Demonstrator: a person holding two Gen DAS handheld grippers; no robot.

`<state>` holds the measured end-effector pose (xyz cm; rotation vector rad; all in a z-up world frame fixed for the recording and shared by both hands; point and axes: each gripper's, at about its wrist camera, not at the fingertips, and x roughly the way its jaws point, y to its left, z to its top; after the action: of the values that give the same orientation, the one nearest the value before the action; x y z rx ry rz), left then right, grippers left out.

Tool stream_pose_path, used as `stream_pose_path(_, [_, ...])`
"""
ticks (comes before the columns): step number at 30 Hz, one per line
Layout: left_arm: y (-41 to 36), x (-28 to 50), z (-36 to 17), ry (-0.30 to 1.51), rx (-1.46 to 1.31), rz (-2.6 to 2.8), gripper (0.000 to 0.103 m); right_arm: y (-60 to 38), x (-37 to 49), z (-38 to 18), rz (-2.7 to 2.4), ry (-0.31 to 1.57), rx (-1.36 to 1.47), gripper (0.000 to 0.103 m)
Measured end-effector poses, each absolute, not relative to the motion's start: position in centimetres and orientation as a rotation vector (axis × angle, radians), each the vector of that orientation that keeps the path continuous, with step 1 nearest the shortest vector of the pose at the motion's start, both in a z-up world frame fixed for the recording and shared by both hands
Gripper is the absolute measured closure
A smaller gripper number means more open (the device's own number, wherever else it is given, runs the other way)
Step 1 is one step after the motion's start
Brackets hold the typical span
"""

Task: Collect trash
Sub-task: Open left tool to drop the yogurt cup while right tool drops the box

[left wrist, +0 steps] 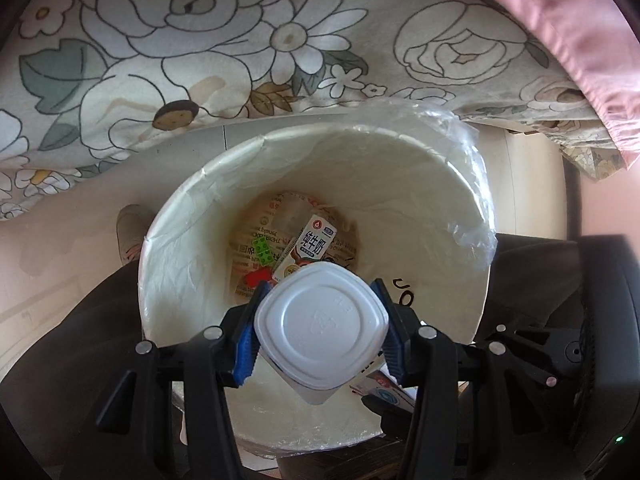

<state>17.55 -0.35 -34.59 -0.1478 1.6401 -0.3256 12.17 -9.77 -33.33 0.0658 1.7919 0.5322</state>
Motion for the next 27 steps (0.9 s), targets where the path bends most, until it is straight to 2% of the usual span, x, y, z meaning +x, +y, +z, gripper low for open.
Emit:
stream_pose_path(14, [-0.5,17.6,-37.4,1.697,-0.106,-0.272,0.049,-9.5,12.9,-36.0,0.474,1.814,0.125,0.058])
stream_pose_path(16, [-0.6,17.5,-37.7,1.708,-0.107,-0.264,0.042,-9.9,13.1,-36.4,0.458,1.817,0.129,0.052])
stream_pose_path(17, [-0.6,17.4,-37.8,1.710,-0.110,-0.263,0.040,-9.9,13.2,-36.4,0.454,1.818,0.132,0.045])
stream_pose_path(18, [-0.6,17.4,-37.8,1.708,-0.109,-0.265,0.039,-10.0,13.3,-36.3,0.447,1.816,0.134,0.043])
stream_pose_path(27, [-0.8,17.5,-37.3,1.698,-0.075,-0.271,0.038,-10.1,13.4,-36.5,0.454,1.819,0.127,0.043])
